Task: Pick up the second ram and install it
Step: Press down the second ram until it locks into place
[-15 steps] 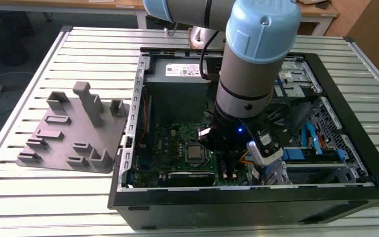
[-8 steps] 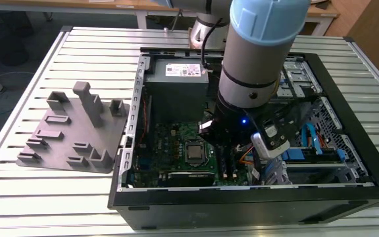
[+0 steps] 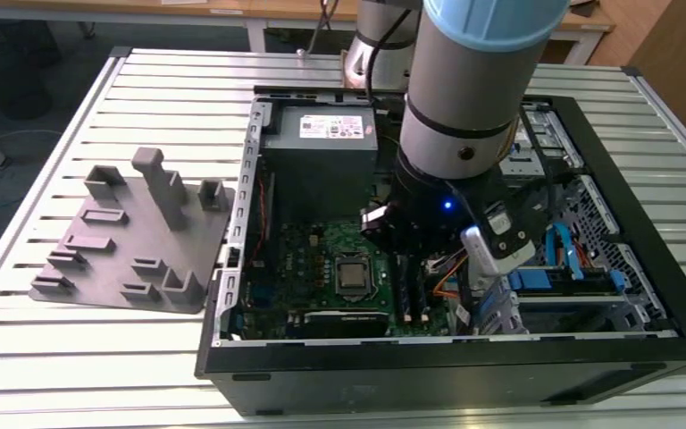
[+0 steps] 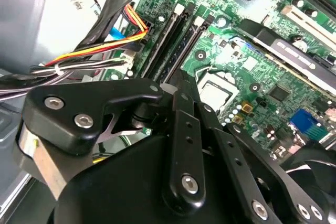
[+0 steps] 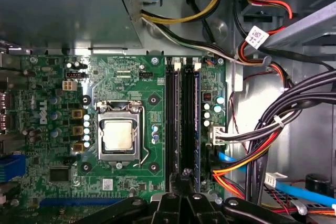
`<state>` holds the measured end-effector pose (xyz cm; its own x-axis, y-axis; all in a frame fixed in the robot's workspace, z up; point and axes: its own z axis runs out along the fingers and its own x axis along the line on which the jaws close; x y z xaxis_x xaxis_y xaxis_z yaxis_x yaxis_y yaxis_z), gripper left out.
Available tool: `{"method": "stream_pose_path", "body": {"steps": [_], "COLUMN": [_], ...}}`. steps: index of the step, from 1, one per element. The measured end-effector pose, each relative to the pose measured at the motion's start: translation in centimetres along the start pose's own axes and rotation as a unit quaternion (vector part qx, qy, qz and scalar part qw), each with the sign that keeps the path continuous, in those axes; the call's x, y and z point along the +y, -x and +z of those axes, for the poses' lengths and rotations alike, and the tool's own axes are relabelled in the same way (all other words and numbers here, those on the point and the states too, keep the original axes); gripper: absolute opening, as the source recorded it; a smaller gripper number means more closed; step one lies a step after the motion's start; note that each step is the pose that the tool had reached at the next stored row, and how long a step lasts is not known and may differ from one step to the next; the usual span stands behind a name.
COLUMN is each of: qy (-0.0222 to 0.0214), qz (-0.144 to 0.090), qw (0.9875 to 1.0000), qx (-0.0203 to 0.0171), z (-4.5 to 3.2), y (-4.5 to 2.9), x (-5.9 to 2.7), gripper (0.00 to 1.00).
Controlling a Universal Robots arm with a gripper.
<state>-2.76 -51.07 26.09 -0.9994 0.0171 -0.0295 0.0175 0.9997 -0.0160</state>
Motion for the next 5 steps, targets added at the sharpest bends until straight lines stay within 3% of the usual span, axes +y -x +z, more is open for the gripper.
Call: {"method": "stream_pose_path", "body": {"steps": [5], "qy": [-0.0002], "qz": [0.0], "qw": [1.0], "qx": [0.0001], "z": [-0.05], "y": [0.0], "x": [0.0], "gripper": [0.07]}}
